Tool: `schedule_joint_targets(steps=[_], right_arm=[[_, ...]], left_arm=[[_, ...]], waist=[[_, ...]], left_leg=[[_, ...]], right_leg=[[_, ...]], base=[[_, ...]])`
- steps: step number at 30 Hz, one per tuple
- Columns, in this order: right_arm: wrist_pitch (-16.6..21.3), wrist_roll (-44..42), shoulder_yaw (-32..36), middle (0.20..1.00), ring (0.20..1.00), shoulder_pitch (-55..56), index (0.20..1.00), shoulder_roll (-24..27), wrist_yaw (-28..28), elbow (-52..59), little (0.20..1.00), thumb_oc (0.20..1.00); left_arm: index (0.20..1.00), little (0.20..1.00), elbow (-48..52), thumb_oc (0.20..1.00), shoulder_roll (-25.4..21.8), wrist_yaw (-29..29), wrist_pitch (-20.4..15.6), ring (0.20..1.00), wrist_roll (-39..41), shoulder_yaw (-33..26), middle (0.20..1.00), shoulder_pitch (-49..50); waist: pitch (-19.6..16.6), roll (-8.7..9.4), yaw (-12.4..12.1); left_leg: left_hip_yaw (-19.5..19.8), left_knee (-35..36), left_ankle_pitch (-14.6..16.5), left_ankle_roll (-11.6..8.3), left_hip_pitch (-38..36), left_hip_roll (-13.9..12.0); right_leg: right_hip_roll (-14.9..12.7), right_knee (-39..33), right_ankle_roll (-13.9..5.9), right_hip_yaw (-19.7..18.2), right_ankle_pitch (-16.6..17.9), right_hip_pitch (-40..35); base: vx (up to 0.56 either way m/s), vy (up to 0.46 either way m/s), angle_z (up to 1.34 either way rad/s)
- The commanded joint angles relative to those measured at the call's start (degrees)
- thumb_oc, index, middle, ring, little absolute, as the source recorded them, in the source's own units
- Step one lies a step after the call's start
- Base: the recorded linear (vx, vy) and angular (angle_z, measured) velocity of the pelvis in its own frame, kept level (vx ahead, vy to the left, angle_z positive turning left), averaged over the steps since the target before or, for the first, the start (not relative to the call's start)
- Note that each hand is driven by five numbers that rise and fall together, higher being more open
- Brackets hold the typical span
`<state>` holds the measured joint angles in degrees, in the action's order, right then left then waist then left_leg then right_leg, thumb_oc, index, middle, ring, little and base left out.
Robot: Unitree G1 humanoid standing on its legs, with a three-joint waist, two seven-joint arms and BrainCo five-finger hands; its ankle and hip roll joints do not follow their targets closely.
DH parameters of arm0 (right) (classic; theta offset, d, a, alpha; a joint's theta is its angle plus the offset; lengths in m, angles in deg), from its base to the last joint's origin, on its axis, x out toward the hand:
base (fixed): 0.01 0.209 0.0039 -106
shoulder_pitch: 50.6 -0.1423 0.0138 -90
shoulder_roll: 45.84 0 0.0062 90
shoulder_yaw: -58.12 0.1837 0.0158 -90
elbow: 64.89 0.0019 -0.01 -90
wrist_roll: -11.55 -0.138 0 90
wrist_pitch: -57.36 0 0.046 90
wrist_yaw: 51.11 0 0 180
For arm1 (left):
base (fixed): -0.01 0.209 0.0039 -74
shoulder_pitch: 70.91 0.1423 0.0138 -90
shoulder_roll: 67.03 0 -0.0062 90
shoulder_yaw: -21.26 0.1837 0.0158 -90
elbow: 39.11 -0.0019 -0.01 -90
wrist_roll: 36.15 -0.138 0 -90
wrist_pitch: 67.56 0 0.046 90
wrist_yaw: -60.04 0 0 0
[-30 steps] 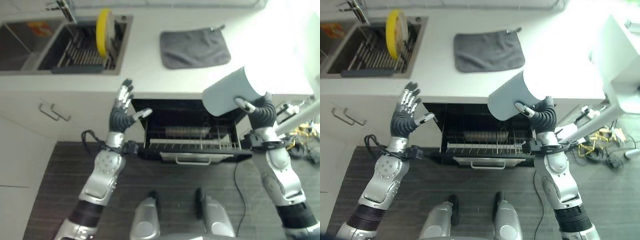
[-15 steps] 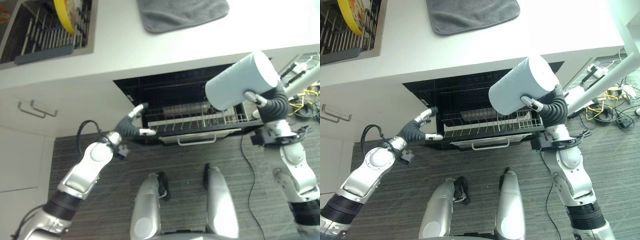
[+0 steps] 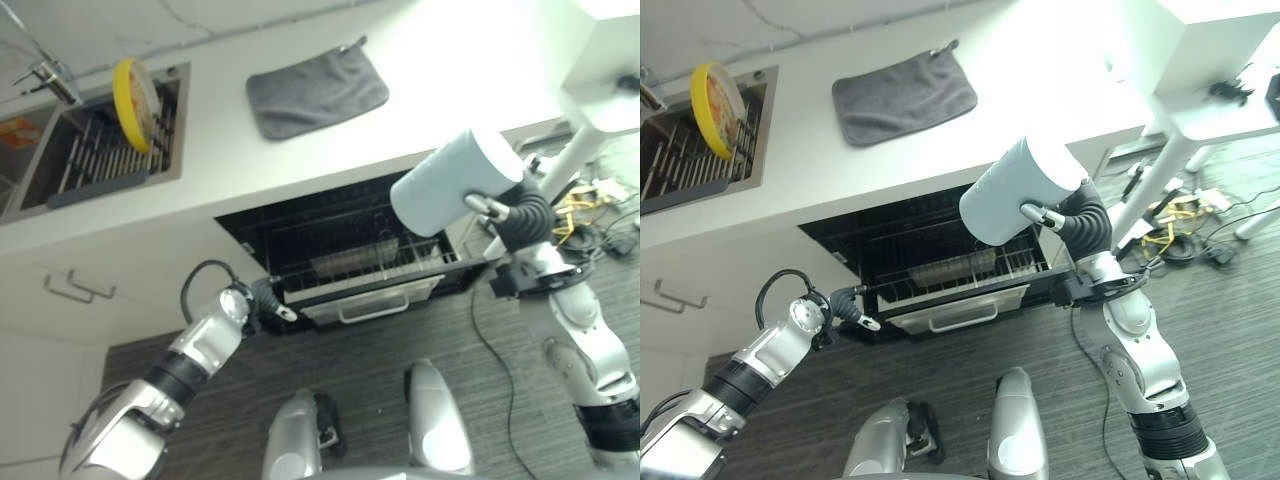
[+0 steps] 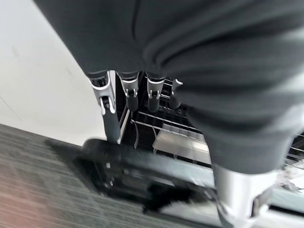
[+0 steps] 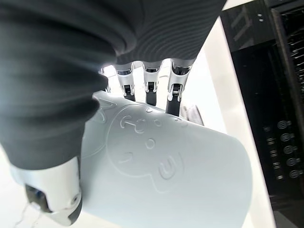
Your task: Place the dishes in the dishwasher.
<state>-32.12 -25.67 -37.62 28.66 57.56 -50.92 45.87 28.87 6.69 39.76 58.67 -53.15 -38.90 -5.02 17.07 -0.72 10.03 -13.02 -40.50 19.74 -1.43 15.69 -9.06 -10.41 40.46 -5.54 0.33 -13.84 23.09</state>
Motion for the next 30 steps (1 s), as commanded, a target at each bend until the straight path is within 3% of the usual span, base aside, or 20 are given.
schedule_joint_targets(steps=[1, 2, 6, 9, 10, 11, 12, 13, 19, 26, 30], right_arm=[[1.0, -1.0, 2.7, 0.2, 0.2, -0.6, 0.2, 0.1, -2.9, 3.9, 0.2, 0.2], [-0.2, -0.5, 2.9, 0.2, 0.2, -0.1, 0.2, -0.8, -4.3, 3.4, 0.2, 0.2], [-1.6, -0.4, 2.7, 0.2, 0.2, 0.6, 0.2, -1.8, -5.7, 3.1, 0.2, 0.2], [-2.1, 1.0, 1.7, 0.2, 0.2, 2.9, 0.2, -3.4, -6.6, 2.0, 0.2, 0.2], [-1.2, 1.3, 1.4, 0.2, 0.2, 4.7, 0.2, -3.8, -6.9, 1.3, 0.2, 0.2], [-1.2, 1.3, 1.3, 0.2, 0.2, 4.7, 0.2, -3.8, -6.9, 1.2, 0.2, 0.2], [0.4, 1.8, 1.0, 0.2, 0.2, 5.9, 0.2, -3.9, -6.7, 0.3, 0.2, 0.2], [2.0, 1.2, 1.1, 0.2, 0.2, 6.6, 0.2, -3.4, -6.7, -0.5, 0.2, 0.2], [7.6, 2.2, 4.0, 0.2, 0.2, 9.1, 0.2, -3.2, -5.5, -2.5, 0.2, 0.2], [3.9, 3.3, 5.2, 0.2, 0.2, 10.3, 0.2, -4.0, -3.9, -1.2, 0.2, 0.2], [3.3, 3.2, 5.1, 0.2, 0.2, 11.3, 0.2, -3.3, -3.9, -0.7, 0.2, 0.2]], left_arm=[[1.0, 1.0, 2.7, 1.0, 1.1, -0.8, -0.3, 1.0, -3.2, 2.2, 1.0, 6.1], [1.0, 1.0, -2.6, 1.0, 4.0, -1.7, -1.5, 1.0, -5.6, 3.1, 1.0, 6.3], [1.0, 1.0, -10.4, 1.0, 7.2, -1.5, -4.3, 1.0, -10.4, 4.4, 1.0, 7.0], [1.0, 1.0, -15.0, 1.0, 8.7, 1.6, -8.3, 1.0, -8.4, 4.1, 1.0, 8.8], [1.0, 1.0, -14.0, 1.0, 8.5, 4.7, -11.0, 1.0, -5.2, 3.4, 1.0, 9.9], [1.0, 1.0, -14.0, 1.0, 8.5, 4.7, -11.1, 1.0, -5.1, 3.4, 1.0, 9.9], [1.0, 1.0, -10.5, 1.0, 7.6, 10.2, -14.7, 1.0, -1.3, 2.3, 1.0, 10.8], [1.0, 1.0, -5.6, 1.0, 5.7, 14.9, -16.0, 1.0, 1.5, 1.5, 1.0, 10.9], [1.0, 1.0, 8.4, 1.0, -0.4, 22.4, -25.1, 1.0, 5.9, -6.9, 1.0, 13.3], [1.0, 1.0, 10.3, 1.0, -0.5, 19.5, -27.3, 1.0, 3.6, -8.7, 1.0, 16.3], [1.0, 1.0, 10.5, 1.0, -1.1, 16.5, -26.5, 1.0, 2.3, -7.1, 1.0, 16.7]], waist=[[0.1, 0.11, -0.2], [-0.3, 0.43, 0.4], [-0.9, 1.04, 0.9], [-1.3, 1.46, 1.5], [-1.3, 1.52, 1.7], [-1.4, 1.52, 1.6], [-1.7, 1.32, 1.1], [-1.9, 1.09, 0.6], [-6.1, -0.08, -2.6], [-7.7, -0.29, -3.8], [-5.3, 0.21, -3.8]], left_leg=[[4.4, 2.9, -10.4, 0.93, 2.9, -1.3], [4.1, 2.2, -10.3, 1.11, 3.1, -1.6], [3.8, 1.4, -10.3, 1.19, 3.3, -2.0], [3.1, 3.9, -11.6, 0.93, 2.0, -2.0], [2.5, 7.6, -13.1, 0.43, 0.2, -1.8], [2.4, 8.0, -13.5, 0.44, 0.1, -1.8], [1.8, 14.0, -16.0, -0.07, -2.3, -1.1], [1.7, 18.0, -17.5, -0.58, -4.3, -0.1], [1.8, 33.7, -21.2, -1.17, -13.0, 2.9], [1.7, 34.8, -20.4, -1.23, -17.0, 3.0], [2.2, 32.3, -20.5, -1.39, -13.8, 2.5]], right_leg=[[-1.5, -1.6, -0.08, 2.2, 4.8, -2.6], [-1.5, -1.2, -0.03, 2.0, 4.9, -2.6], [-1.4, -1.1, 0.09, 1.9, 5.1, -2.7], [-0.8, -3.7, -0.11, 1.6, 6.4, -3.6], [-0.3, -6.9, -0.56, 1.6, 7.3, -4.9], [-0.2, -7.4, -0.51, 1.6, 7.7, -4.9], [0.5, -13.2, -1.04, 2.2, 9.6, -7.0], [1.0, -17.5, -1.39, 2.8, 10.8, -9.2], [2.2, -33.4, -1.86, 6.0, 14.6, -19.8], [2.4, -34.8, -1.49, 7.7, 14.2, -24.2], [2.6, -33.6, -1.26, 6.6, 14.3, -21.9]], base=[[0.12, 0.006, -0.09], [0.09, 0.005, -0.02], [0.09, -0.01, -0.03], [0.09, -0.015, -0.05], [0.05, -0.015, -0.07], [-0.01, -0.063, -0.12], [-0.09, -0.091, -0.13], [-0.12, -0.109, -0.07], [-0.04, -0.038, 0.16], [0.09, -0.02, 0.11], [0.0, -0.033, -0.02]])
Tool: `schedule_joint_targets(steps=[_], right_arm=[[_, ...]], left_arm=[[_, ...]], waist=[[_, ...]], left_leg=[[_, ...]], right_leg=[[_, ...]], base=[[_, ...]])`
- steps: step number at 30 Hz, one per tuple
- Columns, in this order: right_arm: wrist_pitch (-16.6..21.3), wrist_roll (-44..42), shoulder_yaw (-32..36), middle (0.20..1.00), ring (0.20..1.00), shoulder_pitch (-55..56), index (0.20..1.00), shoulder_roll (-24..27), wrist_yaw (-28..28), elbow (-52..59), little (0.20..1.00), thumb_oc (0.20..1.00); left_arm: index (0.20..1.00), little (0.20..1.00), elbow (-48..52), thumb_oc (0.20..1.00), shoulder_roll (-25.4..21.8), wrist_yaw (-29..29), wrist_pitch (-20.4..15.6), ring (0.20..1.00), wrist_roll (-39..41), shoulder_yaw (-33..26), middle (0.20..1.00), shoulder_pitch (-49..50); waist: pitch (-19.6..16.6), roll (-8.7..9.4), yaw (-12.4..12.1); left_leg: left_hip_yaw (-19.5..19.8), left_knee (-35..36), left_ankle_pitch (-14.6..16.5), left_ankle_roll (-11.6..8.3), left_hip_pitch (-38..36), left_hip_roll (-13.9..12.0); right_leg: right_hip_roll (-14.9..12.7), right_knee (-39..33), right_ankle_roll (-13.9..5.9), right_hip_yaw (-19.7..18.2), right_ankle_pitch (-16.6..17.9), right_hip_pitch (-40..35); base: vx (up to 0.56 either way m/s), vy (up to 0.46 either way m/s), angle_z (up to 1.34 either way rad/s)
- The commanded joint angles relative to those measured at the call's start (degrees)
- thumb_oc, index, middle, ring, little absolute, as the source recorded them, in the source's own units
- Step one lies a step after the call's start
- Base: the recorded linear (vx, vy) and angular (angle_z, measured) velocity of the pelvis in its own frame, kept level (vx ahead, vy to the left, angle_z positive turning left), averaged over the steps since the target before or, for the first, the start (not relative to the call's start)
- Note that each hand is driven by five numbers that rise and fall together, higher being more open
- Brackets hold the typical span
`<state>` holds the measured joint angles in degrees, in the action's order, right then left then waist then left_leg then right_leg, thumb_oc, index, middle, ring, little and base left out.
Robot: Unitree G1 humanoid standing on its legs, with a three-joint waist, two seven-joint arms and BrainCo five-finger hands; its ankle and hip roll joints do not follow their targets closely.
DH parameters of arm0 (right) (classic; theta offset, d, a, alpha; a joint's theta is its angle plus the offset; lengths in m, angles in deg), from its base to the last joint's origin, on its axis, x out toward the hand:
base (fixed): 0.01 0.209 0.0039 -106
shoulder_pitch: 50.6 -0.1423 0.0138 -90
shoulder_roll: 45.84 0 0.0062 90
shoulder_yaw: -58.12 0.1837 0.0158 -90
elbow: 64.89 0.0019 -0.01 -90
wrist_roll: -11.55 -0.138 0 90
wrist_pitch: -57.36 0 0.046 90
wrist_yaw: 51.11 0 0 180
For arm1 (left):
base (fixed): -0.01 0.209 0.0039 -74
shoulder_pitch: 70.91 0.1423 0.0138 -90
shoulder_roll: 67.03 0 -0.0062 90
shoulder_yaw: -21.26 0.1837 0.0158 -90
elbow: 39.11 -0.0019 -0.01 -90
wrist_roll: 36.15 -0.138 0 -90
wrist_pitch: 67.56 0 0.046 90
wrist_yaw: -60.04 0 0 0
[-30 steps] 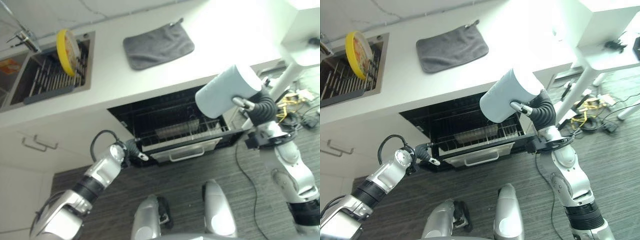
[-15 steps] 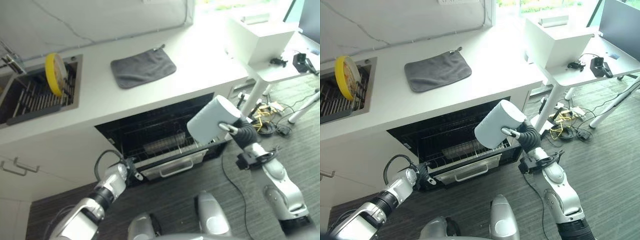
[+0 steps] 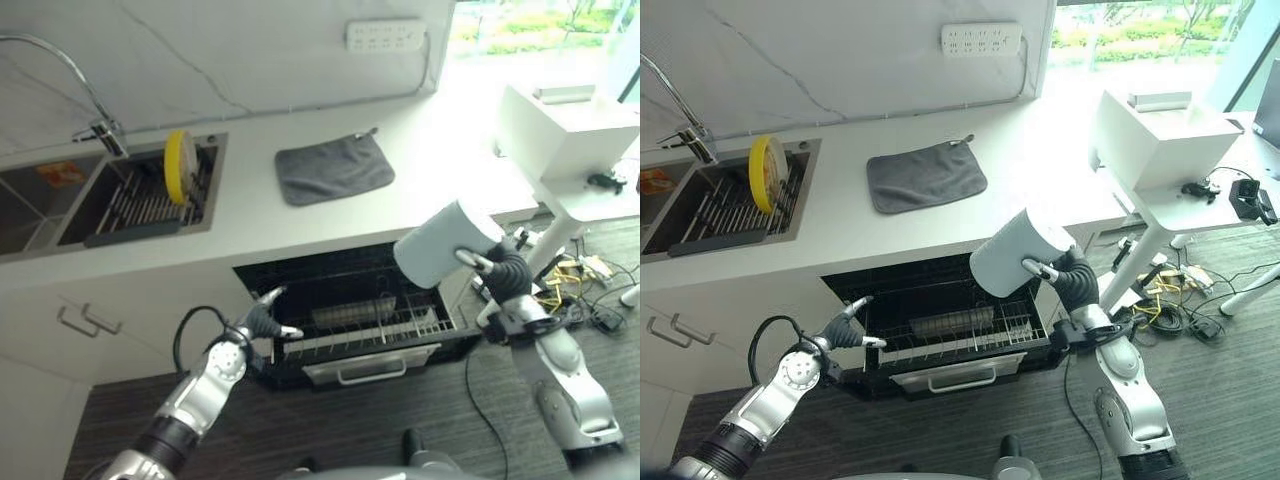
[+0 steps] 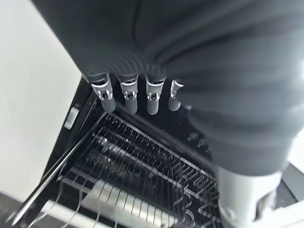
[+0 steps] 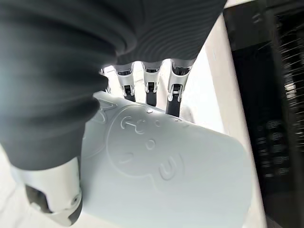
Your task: Place the dishes in the dishwasher.
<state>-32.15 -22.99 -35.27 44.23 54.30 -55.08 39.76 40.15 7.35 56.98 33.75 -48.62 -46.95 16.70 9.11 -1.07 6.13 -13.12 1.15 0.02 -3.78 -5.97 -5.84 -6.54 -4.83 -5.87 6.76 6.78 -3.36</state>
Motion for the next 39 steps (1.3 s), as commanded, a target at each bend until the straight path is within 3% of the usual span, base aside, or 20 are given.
schedule_joint_targets(steps=[1, 3, 8, 14, 17, 23, 25, 29, 35, 39], right_arm=[[3.6, 0.5, 2.6, 0.2, 0.2, -4.8, 0.2, 0.0, 0.4, 5.2, 0.2, 0.2], [6.0, 0.9, 1.2, 0.2, 0.2, -8.1, 0.2, 0.4, 1.8, 4.9, 0.2, 0.2], [8.9, 0.0, -1.1, 0.2, 0.2, -12.7, 0.2, 2.1, 2.2, 3.9, 0.2, 0.2], [8.4, -0.8, -2.0, 0.2, 0.2, -15.3, 0.2, 3.2, 0.7, 3.3, 0.2, 0.2], [7.6, -0.3, -2.3, 0.2, 0.2, -16.5, 0.2, 3.0, 0.1, 3.0, 0.2, 0.2], [5.1, 1.9, -2.9, 0.2, 0.2, -18.7, 0.2, 2.3, 1.1, 4.0, 0.2, 0.2], [4.0, 3.1, -2.7, 0.2, 0.2, -19.3, 0.2, 2.0, 1.7, 3.6, 0.2, 0.2], [3.1, 6.0, -2.3, 0.2, 0.2, -21.1, 0.2, 3.0, 2.9, 3.0, 0.2, 0.2], [2.5, 9.7, -1.9, 0.2, 0.2, -25.1, 0.2, 5.8, 5.6, 1.0, 0.2, 0.2], [1.5, 12.0, -1.2, 0.2, 0.2, -27.4, 0.2, 7.5, 6.9, -2.0, 0.2, 0.2]], left_arm=[[1.0, 1.0, -0.8, 1.0, -1.8, -0.8, -1.4, 1.0, -2.2, 1.3, 1.0, -5.7], [1.0, 1.0, -0.2, 1.0, -2.4, -1.0, 1.0, 1.0, -2.3, 3.7, 1.0, -9.9], [1.0, 1.0, -0.9, 1.0, -3.7, -2.5, 5.7, 1.0, -3.0, 7.4, 1.0, -16.2], [1.0, 1.0, -8.1, 1.0, -3.3, 0.1, 7.8, 1.0, -6.8, 9.5, 1.0, -20.7], [1.0, 1.0, -15.2, 1.0, -1.8, -1.4, 10.2, 1.0, -11.3, 10.3, 1.0, -23.5], [1.0, 1.0, -26.4, 1.0, 3.4, -18.1, 18.3, 1.0, -25.7, 14.7, 1.0, -25.0], [1.0, 1.0, -28.0, 1.0, 5.6, -28.5, 22.5, 1.0, -32.0, 17.6, 1.0, -23.9], [1.0, 1.0, -24.3, 1.0, 4.9, -43.6, 26.5, 1.0, -38.2, 22.9, 1.0, -22.5], [1.0, 1.0, -5.1, 1.0, -2.2, -67.1, 26.7, 1.0, -46.1, 28.9, 1.0, -22.8], [1.0, 1.0, 3.0, 1.0, -5.0, -73.6, 26.2, 1.0, -46.7, 29.2, 1.0, -21.7]], waist=[[3.1, 0.6, 0.1], [6.7, 0.99, 0.1], [11.6, 1.35, 0.9], [13.1, 1.64, 2.3], [13.4, 1.85, 3.0], [13.7, 2.29, 3.8], [13.7, 2.48, 4.0], [14.1, 2.73, 3.8], [15.5, 2.84, 2.2], [16.5, 2.91, 0.8]], left_leg=[[2.4, -9.9, -0.8, 0.95, 8.9, -0.9], [3.4, -12.1, -1.3, 0.94, 14.5, -1.1], [3.9, -16.0, -2.1, 0.71, 22.0, -1.8], [3.4, -16.6, -2.6, 0.43, 24.6, -2.2], [2.9, -16.9, -2.5, 0.2, 24.8, -2.4], [2.6, -17.8, -2.2, 0.01, 25.2, -2.7], [2.9, -18.6, -1.6, -0.15, 25.3, -2.8], [3.4, -19.3, -1.3, -0.5, 26.3, -2.8], [4.4, -19.6, -0.8, -0.94, 27.3, -2.6], [5.1, -19.6, -0.7, -1.05, 27.9, -2.4]], right_leg=[[-1.3, 11.9, -0.87, 0.0, -6.3, 5.4], [-0.9, 13.3, -0.51, -1.3, -5.8, 10.2], [-0.4, 17.1, 0.26, -2.7, -5.7, 17.5], [-0.1, 18.1, 0.58, -3.7, -5.9, 20.4], [0.0, 18.3, 0.62, -3.8, -6.3, 20.6], [0.0, 17.9, 0.82, -4.0, -6.5, 20.1], [-0.1, 17.5, 0.99, -3.9, -6.9, 19.3], [-0.3, 16.9, 1.29, -3.8, -7.0, 18.9], [-0.7, 16.0, 1.19, -2.9, -7.3, 18.0], [-0.7, 15.7, 1.21, -2.0, -7.5, 17.6]], base=[[-0.28, -0.05, -0.03], [-0.46, -0.034, -0.02], [-0.25, 0.0, -0.09], [-0.08, 0.04, -0.17], [-0.02, 0.033, -0.13], [0.0, 0.003, -0.02], [0.03, -0.014, -0.06], [0.01, -0.009, -0.02], [-0.01, -0.021, 0.01], [-0.03, -0.05, 0.06]])
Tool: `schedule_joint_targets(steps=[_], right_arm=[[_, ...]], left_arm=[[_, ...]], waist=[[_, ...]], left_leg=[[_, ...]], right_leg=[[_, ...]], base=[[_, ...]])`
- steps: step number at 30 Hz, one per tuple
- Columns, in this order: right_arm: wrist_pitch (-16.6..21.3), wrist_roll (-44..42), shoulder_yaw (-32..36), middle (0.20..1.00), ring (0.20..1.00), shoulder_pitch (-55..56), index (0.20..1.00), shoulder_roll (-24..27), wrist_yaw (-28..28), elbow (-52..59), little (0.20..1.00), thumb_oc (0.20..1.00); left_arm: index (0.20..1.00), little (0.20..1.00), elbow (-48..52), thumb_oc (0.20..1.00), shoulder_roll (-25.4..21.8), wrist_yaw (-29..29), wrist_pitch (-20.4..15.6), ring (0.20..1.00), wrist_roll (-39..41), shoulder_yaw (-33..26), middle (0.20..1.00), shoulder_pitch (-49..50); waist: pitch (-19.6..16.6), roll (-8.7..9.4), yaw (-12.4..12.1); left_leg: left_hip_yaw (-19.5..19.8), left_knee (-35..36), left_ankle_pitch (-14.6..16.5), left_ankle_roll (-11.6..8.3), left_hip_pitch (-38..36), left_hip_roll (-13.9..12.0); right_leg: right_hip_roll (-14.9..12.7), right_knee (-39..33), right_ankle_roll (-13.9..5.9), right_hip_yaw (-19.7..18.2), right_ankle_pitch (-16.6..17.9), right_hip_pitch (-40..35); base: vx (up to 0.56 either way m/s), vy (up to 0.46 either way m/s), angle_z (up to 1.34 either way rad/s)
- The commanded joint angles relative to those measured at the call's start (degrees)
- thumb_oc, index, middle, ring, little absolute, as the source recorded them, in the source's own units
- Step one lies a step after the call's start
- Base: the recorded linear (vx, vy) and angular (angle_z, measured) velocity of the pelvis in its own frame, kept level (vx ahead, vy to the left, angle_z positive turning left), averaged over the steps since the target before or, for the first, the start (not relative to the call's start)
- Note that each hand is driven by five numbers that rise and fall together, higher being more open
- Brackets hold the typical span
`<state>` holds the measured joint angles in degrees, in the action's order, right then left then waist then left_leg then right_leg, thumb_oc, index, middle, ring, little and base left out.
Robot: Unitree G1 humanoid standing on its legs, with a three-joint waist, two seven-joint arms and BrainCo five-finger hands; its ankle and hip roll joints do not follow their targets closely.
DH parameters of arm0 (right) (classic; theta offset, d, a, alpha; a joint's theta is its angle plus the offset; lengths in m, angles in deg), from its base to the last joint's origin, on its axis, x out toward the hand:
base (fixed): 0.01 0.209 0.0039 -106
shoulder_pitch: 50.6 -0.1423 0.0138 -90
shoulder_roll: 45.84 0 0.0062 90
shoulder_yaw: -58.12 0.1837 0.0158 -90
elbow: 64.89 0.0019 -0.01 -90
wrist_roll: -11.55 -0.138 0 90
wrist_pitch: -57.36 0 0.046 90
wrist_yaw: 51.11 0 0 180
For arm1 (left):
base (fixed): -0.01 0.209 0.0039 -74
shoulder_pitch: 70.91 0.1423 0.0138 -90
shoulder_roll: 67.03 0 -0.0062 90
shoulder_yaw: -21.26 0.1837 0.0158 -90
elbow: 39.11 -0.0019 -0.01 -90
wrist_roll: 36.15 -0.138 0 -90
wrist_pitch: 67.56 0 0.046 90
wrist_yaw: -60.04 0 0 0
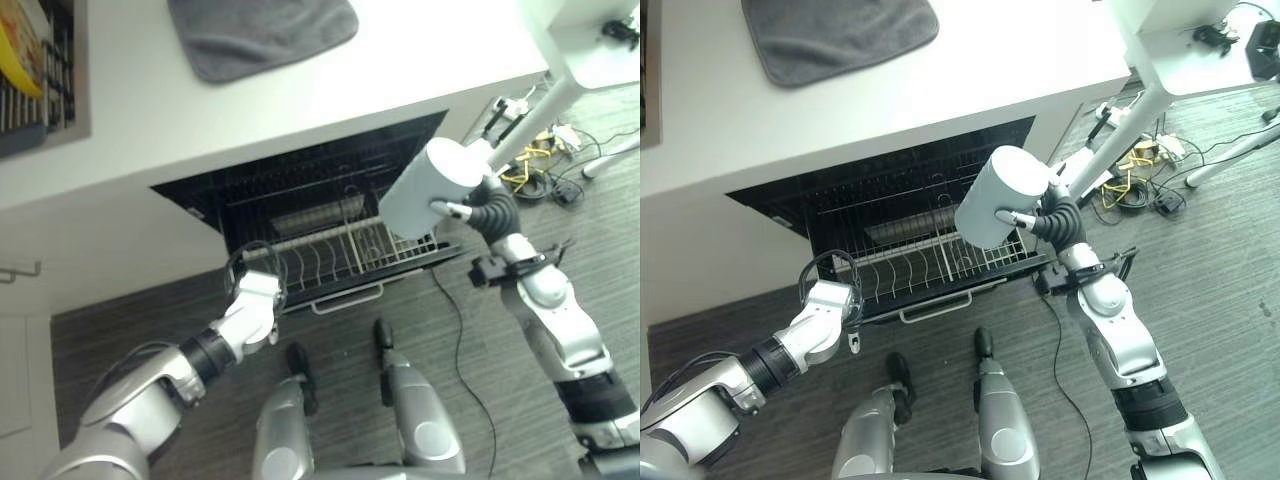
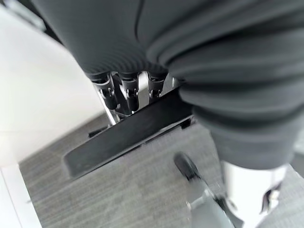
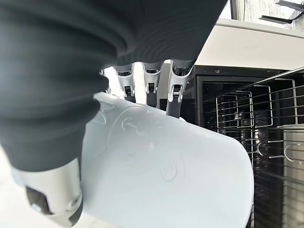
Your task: Place the dishes in the dishwasher.
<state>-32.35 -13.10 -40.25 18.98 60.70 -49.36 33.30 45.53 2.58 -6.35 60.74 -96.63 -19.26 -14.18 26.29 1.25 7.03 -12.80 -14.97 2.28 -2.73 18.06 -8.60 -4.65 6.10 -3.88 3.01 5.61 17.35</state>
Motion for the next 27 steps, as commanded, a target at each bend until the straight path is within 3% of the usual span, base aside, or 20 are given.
schedule_joint_targets(steps=[1, 6, 11, 20, 27], right_arm=[[1.5, 2.5, 4.1, 0.2, 0.2, -2.5, 0.2, 1.6, 1.1, 3.6, 0.2, 0.2], [0.0, 4.3, 5.2, 0.2, 0.2, -4.0, 0.2, 4.4, 0.3, 0.5, 0.2, 0.2], [-2.0, 6.5, 3.8, 0.2, 0.2, -5.6, 0.2, 6.4, -1.0, -4.0, 0.2, 0.2], [-3.8, 9.3, -1.8, 0.2, 0.2, -13.9, 0.2, 8.9, -0.4, -25.7, 0.2, 0.2], [-5.1, 7.5, -5.7, 0.2, 0.2, -21.3, 0.2, 10.6, -2.2, -39.6, 0.2, 0.2]], left_arm=[[1.0, 1.0, -1.4, 1.0, -0.7, -10.7, -0.8, 1.0, 1.2, 1.6, 1.0, 9.8], [1.0, 1.0, 2.7, 1.0, -3.5, -12.2, -3.0, 1.0, -0.8, 0.6, 1.0, 12.5], [1.0, 1.0, 4.6, 1.0, -5.7, -10.0, -4.4, 1.0, 0.0, -0.7, 1.0, 14.1], [1.0, 1.0, 6.4, 1.0, -9.1, -8.7, -10.3, 1.0, 3.0, -2.3, 1.0, 12.6], [1.0, 1.0, 5.8, 1.0, -10.0, -6.0, -12.2, 1.0, 4.6, -1.6, 1.0, 13.0]], waist=[[-0.6, 0.54, -0.4], [-0.6, 0.12, -2.0], [-0.8, -0.41, -3.4], [-1.0, -1.21, -7.0], [-0.9, -1.97, -8.9]], left_leg=[[4.9, -3.5, -2.9, -2.11, 3.9, 0.4], [5.7, -3.8, -2.8, -2.29, 4.2, 0.6], [6.5, -4.3, -2.9, -2.46, 4.6, 0.8], [8.6, -6.5, -2.7, -2.24, 5.9, 1.2], [9.6, -7.7, -2.5, -2.18, 6.4, 1.5]], right_leg=[[-2.7, 4.7, -0.8, 2.0, -6.3, -3.3], [-3.0, 4.3, -0.74, 3.3, -6.7, -4.2], [-3.3, 4.3, -0.44, 4.3, -7.0, -4.9], [-3.9, 5.3, 0.2, 7.0, -7.7, -5.7], [-4.3, 6.4, 0.46, 7.9, -7.8, -5.5]], base=[[0.0, -0.031, 0.14], [0.03, -0.032, 0.12], [0.05, -0.022, 0.11], [0.05, -0.051, 0.09], [0.02, -0.026, 0.07]])
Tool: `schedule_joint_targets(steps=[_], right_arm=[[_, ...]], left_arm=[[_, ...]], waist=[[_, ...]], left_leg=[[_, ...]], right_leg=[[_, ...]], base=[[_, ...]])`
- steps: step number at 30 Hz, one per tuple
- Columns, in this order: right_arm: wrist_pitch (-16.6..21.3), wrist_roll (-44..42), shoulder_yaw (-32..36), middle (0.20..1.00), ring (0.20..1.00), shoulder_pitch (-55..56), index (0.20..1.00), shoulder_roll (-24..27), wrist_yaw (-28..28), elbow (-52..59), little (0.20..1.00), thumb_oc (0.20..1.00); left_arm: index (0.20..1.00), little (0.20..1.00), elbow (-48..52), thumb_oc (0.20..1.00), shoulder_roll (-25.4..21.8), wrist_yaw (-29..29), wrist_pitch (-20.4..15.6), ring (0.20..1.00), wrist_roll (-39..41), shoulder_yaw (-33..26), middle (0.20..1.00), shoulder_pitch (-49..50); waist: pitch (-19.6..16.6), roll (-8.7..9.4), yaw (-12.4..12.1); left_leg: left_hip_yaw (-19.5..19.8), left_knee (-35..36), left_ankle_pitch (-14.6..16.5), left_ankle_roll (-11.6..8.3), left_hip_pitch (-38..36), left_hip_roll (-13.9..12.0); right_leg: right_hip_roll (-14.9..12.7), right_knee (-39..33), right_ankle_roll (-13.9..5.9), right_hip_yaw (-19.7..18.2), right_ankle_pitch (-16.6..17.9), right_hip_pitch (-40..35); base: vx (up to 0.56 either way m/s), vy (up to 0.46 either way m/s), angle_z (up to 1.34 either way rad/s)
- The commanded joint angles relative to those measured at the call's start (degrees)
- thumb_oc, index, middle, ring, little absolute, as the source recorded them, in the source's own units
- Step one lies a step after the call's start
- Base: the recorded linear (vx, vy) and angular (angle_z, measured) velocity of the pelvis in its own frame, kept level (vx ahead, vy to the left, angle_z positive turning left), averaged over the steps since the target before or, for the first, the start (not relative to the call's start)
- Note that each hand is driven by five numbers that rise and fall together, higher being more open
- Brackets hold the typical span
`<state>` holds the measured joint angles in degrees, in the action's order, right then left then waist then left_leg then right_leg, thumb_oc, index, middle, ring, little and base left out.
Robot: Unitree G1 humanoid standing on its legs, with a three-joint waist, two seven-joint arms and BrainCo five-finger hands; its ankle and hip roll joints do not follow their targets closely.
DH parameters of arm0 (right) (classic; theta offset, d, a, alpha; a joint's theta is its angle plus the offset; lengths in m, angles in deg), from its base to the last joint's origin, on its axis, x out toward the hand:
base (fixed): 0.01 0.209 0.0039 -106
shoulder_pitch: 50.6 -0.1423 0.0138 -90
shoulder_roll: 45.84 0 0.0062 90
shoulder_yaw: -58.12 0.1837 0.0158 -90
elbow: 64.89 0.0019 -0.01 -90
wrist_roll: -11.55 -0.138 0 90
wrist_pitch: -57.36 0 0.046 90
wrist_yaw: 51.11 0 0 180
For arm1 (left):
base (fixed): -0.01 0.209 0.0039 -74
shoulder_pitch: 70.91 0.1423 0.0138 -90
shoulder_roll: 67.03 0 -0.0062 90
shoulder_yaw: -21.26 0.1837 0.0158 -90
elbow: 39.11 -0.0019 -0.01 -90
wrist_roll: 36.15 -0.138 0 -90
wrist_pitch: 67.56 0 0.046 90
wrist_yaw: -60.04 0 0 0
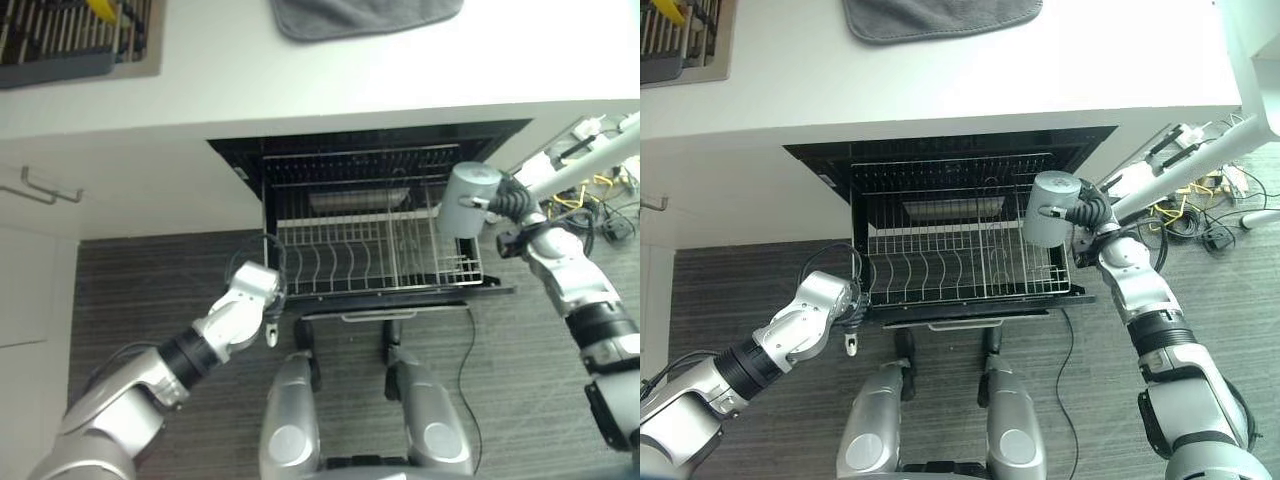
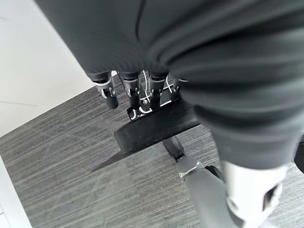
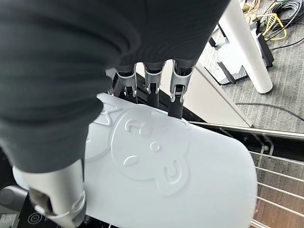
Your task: Place the dishes in the dishwasher.
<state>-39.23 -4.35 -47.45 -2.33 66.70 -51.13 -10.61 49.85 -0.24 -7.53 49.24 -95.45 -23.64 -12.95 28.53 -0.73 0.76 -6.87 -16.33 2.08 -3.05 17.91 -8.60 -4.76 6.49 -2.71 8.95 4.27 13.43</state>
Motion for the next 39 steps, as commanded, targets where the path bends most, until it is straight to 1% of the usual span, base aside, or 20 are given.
schedule_joint_targets(steps=[1, 4, 8, 11, 12, 13, 15, 17, 19, 20, 21, 22, 23, 24, 27, 29, 31, 32, 33, 39], right_arm=[[1.6, -1.5, 1.1, 0.2, 0.2, -0.9, 0.2, 4.7, -0.6, 2.8, 0.2, 0.2], [0.9, -0.8, -0.9, 0.2, 0.2, -5.0, 0.2, 4.7, -1.1, -2.5, 0.2, 0.2], [-1.2, -1.4, -2.6, 0.2, 0.2, -9.1, 0.2, 5.1, -0.7, -9.4, 0.2, 0.2], [-1.8, -0.8, -3.4, 0.2, 0.2, -11.3, 0.2, 5.2, -1.4, -13.6, 0.2, 0.2], [-2.1, -1.0, -3.7, 0.2, 0.2, -11.9, 0.2, 5.1, -1.6, -14.9, 0.2, 0.2], [-2.3, -1.0, -3.9, 0.2, 0.2, -13.2, 0.2, 5.0, -2.6, -17.8, 0.2, 0.2], [-2.5, -0.4, -4.2, 0.2, 0.2, -14.2, 0.2, 4.7, -3.6, -19.7, 0.2, 0.2], [-4.3, 0.0, -4.5, 0.2, 0.2, -15.1, 0.2, 4.0, -3.5, -22.1, 0.2, 0.2], [-4.6, 0.4, -4.4, 0.2, 0.2, -14.8, 0.2, 3.6, -3.6, -25.1, 0.2, 0.2], [-4.7, 0.2, -4.4, 0.2, 0.2, -14.7, 0.2, 3.3, -3.4, -26.0, 0.2, 0.2], [-5.0, 0.6, -4.1, 0.2, 0.2, -14.5, 0.2, 3.1, -3.3, -27.0, 0.2, 0.2], [-5.3, 0.7, -4.2, 0.2, 0.2, -14.3, 0.2, 3.0, -2.9, -27.7, 0.2, 0.2], [-5.3, 0.6, -4.0, 0.589, 0.589, -14.3, 0.589, 3.0, -2.5, -28.5, 0.589, 0.589], [-5.4, 0.5, -3.8, 1.0, 1.0, -14.1, 1.0, 2.8, -2.5, -28.8, 1.0, 1.0], [-5.5, 1.2, -3.3, 1.0, 1.0, -13.3, 1.0, 2.4, -3.2, -28.6, 1.0, 1.0], [-5.9, 1.2, -2.8, 1.0, 1.0, -12.1, 1.0, 1.8, -3.4, -28.1, 1.0, 1.0], [-6.3, 1.3, -2.3, 1.0, 1.0, -11.1, 1.0, 1.6, -3.6, -27.3, 1.0, 1.0], [-6.5, 1.9, -1.9, 1.0, 1.0, -10.1, 1.0, 1.2, -4.0, -26.8, 1.0, 1.0], [-7.0, 2.7, -1.3, 1.0, 1.0, -7.5, 1.0, 0.2, -4.4, -25.5, 1.0, 1.0], [-7.8, 3.8, -0.3, 1.0, 1.0, -2.4, 1.0, -2.2, -3.8, -23.2, 1.0, 1.0]], left_arm=[[1.0, 1.0, 1.3, 1.0, -7.3, -4.5, -1.1, 1.0, 3.5, 2.9, 1.0, 11.8], [1.0, 1.0, 0.4, 1.0, -7.4, -2.8, -2.0, 1.0, 3.8, 3.8, 1.0, 12.5], [1.0, 1.0, -0.7, 1.0, -7.2, -0.1, -2.7, 1.0, 4.4, 5.1, 1.0, 14.1], [1.0, 1.0, -1.6, 1.0, -6.9, 1.3, -3.0, 1.0, 4.7, 6.0, 1.0, 14.5], [1.0, 1.0, -2.2, 1.0, -6.8, 2.1, -3.2, 1.0, 4.9, 6.3, 1.0, 14.7], [1.0, 1.0, -3.1, 1.0, -6.5, 3.7, -3.4, 1.0, 5.8, 6.9, 1.0, 15.2], [1.0, 1.0, -4.2, 1.0, -6.1, 5.5, -3.6, 1.0, 6.1, 7.6, 1.0, 15.8], [1.0, 1.0, -5.8, 1.0, -5.5, 7.6, -3.9, 1.0, 6.2, 8.3, 1.0, 16.5], [1.0, 1.0, -6.6, 1.0, -4.9, 9.0, -3.9, 1.0, 6.5, 8.8, 1.0, 17.6], [1.0, 1.0, -7.0, 1.0, -4.7, 9.7, -3.8, 1.0, 6.6, 9.1, 1.0, 18.1], [1.0, 1.0, -7.6, 1.0, -4.5, 10.4, -3.8, 1.0, 6.9, 9.4, 1.0, 18.5], [1.0, 1.0, -8.5, 1.0, -4.3, 11.4, -4.1, 1.0, 7.3, 9.8, 1.0, 19.1], [1.0, 1.0, -9.0, 1.0, -4.2, 11.9, -4.4, 1.0, 7.6, 9.9, 1.0, 19.6], [1.0, 1.0, -9.1, 1.0, -4.1, 12.0, -4.7, 1.0, 7.6, 9.9, 1.0, 20.2], [1.0, 1.0, -9.4, 1.0, -4.0, 12.1, -5.4, 1.0, 7.5, 9.9, 1.0, 21.7], [1.0, 1.0, -10.3, 1.0, -3.8, 12.5, -6.3, 1.0, 6.9, 9.9, 1.0, 23.4], [1.0, 1.0, -10.4, 1.0, -3.8, 12.4, -6.7, 1.0, 6.7, 9.6, 1.0, 24.4], [1.0, 1.0, -10.6, 1.0, -3.6, 12.3, -7.0, 1.0, 6.3, 9.5, 1.0, 25.3], [1.0, 1.0, -11.0, 1.0, -3.3, 11.7, -8.1, 1.0, 5.6, 8.6, 1.0, 27.6], [1.0, 1.0, -11.9, 1.0, -2.1, 10.6, -9.8, 1.0, 4.8, 7.7, 1.0, 31.7]], waist=[[-3.2, -0.08, -2.9], [-3.2, -0.57, -3.7], [-3.2, -1.44, -4.6], [-3.1, -1.91, -4.9], [-2.9, -2.1, -5.0], [-2.8, -2.47, -5.3], [-2.6, -2.79, -5.5], [-2.6, -3.27, -5.7], [-2.7, -3.81, -5.7], [-2.7, -3.96, -5.7], [-2.9, -4.12, -5.7], [-2.9, -4.22, -5.7], [-2.9, -4.36, -5.7], [-2.9, -4.49, -5.7], [-3.4, -4.49, -5.6], [-4.0, -4.3, -5.7], [-4.6, -4.2, -5.7], [-5.0, -4.12, -5.7], [-6.2, -4.14, -5.7], [-8.9, -4.22, -5.6]], left_leg=[[3.8, -6.5, -2.4, -1.87, 6.7, 1.6], [4.1, -6.7, -2.4, -1.86, 6.8, 1.6], [4.3, -7.2, -2.6, -1.84, 6.9, 1.8], [4.5, -7.5, -2.7, -1.72, 7.0, 1.9], [4.6, -8.0, -2.2, -1.78, 6.8, 1.8], [4.7, -8.4, -2.2, -1.7, 6.9, 1.9], [4.7, -8.6, -2.3, -1.66, 7.0, 2.0], [4.6, -8.7, -2.5, -1.6, 7.0, 2.0], [4.6, -8.5, -3.4, -1.45, 7.1, 2.0], [4.6, -8.9, -3.0, -1.52, 6.8, 1.9], [4.6, -8.8, -3.7, -1.41, 7.0, 1.9], [4.5, -9.3, -3.4, -1.49, 6.8, 1.8], [4.5, -9.5, -3.7, -1.52, 6.9, 1.6], [4.5, -10.0, -3.8, -1.55, 6.9, 1.5], [4.3, -10.1, -4.6, -1.49, 6.4, 1.4], [4.2, -10.4, -4.5, -1.63, 5.4, 1.1], [4.2, -10.1, -5.2, -1.59, 4.9, 1.1], [4.1, -10.2, -5.4, -1.63, 4.4, 0.9], [4.0, -10.2, -6.0, -1.81, 3.3, 0.6], [3.6, -9.6, -6.4, -1.76, 0.2, 0.2]], right_leg=[[-4.2, 6.1, -0.7, 2.0, -6.5, -1.5], [-4.3, 6.7, -0.64, 2.3, -6.5, -1.2], [-4.4, 7.6, -0.47, 2.3, -6.5, -1.0], [-4.5, 8.3, -0.43, 2.2, -6.6, -0.5], [-4.5, 8.8, -0.47, 2.1, -7.0, -0.6], [-4.5, 9.6, -0.31, 2.0, -7.1, -0.3], [-4.6, 10.0, -0.21, 1.9, -7.2, -0.1], [-4.6, 10.5, -0.07, 1.8, -7.2, 0.0], [-4.5, 10.8, 0.14, 1.7, -6.9, 0.1], [-4.5, 11.3, 0.16, 1.5, -7.3, -0.1], [-4.5, 11.4, 0.27, 1.4, -7.0, -0.1], [-4.5, 11.8, 0.29, 1.3, -7.3, -0.4], [-4.5, 12.0, 0.39, 1.3, -7.3, -0.5], [-4.4, 12.4, 0.49, 1.1, -7.3, -0.7], [-4.4, 12.4, 0.6, 0.9, -6.8, -1.6], [-4.4, 12.5, 0.46, 0.7, -6.9, -3.2], [-4.3, 12.2, 0.5, 0.6, -6.3, -4.0], [-4.3, 12.1, 0.5, 0.6, -6.2, -4.9], [-4.3, 11.9, 0.55, 0.2, -5.9, -6.6], [-4.2, 11.7, 0.5, -0.4, -5.2, -9.7]], base=[[0.01, -0.03, 0.05], [0.01, -0.02, 0.07], [0.03, -0.004, 0.07], [0.02, 0.0, 0.05], [0.05, 0.011, 0.05], [0.05, 0.019, 0.03], [0.02, 0.013, 0.0], [0.0, 0.0, 0.0], [0.05, 0.037, 0.01], [0.07, 0.041, -0.03], [0.09, 0.023, -0.08], [0.09, 0.024, -0.15], [0.1, 0.018, -0.12], [0.09, 0.018, -0.07], [0.14, -0.003, 0.0], [0.2, -0.023, 0.0], [0.15, -0.015, -0.02], [0.33, -0.002, -0.01], [0.3, 0.004, -0.02], [0.23, 0.023, -0.06]])
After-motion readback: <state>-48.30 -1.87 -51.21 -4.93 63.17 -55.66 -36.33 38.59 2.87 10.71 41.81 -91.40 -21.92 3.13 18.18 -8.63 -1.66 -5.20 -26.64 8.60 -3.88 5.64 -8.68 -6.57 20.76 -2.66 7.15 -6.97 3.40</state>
